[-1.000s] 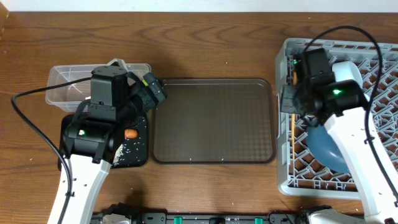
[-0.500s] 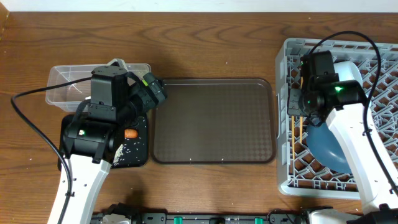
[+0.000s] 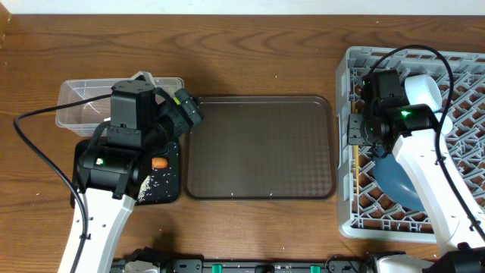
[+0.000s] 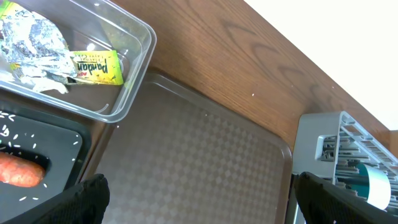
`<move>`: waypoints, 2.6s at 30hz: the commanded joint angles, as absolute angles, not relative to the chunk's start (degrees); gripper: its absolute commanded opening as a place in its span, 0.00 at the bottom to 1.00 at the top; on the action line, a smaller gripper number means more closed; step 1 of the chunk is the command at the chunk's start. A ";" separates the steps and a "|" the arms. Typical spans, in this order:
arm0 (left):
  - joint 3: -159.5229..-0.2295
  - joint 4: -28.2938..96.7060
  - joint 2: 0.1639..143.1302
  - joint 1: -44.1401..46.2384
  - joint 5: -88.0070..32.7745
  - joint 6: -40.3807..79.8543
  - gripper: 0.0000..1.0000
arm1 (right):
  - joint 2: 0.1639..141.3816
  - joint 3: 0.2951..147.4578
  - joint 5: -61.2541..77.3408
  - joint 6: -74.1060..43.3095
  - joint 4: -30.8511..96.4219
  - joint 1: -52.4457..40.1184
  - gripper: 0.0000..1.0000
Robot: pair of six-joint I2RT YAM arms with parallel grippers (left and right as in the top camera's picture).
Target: Sort waste into correct bins and load items into the dishwasher rack
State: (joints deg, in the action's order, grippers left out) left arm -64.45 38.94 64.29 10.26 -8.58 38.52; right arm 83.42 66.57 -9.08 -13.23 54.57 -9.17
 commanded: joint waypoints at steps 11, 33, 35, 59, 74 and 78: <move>-65.12 38.94 64.29 9.98 -7.88 37.56 0.98 | 82.35 66.85 -9.41 -13.23 52.16 -8.67 0.98; -65.10 38.94 64.29 9.98 -7.88 37.54 0.98 | 82.41 66.85 -5.10 -13.21 52.03 -8.86 0.99; -65.12 38.94 64.29 9.98 -7.88 37.54 0.98 | 82.41 66.85 -5.10 -13.21 52.03 -8.86 0.99; -65.12 38.94 64.29 9.98 -7.88 37.54 0.98 | 53.28 66.78 -5.82 -13.04 51.99 -8.86 0.99; -65.12 38.96 64.29 9.98 -7.88 37.56 0.98 | 15.88 64.12 -6.02 -14.72 50.87 -11.60 0.99; -65.12 38.96 64.29 9.98 -7.88 37.54 0.98 | 8.08 58.00 -7.05 -14.72 47.77 -11.70 0.99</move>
State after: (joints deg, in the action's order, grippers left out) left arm -64.45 38.96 64.29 10.26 -8.58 38.52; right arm 10.37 61.84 -5.76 -14.04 48.42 -11.03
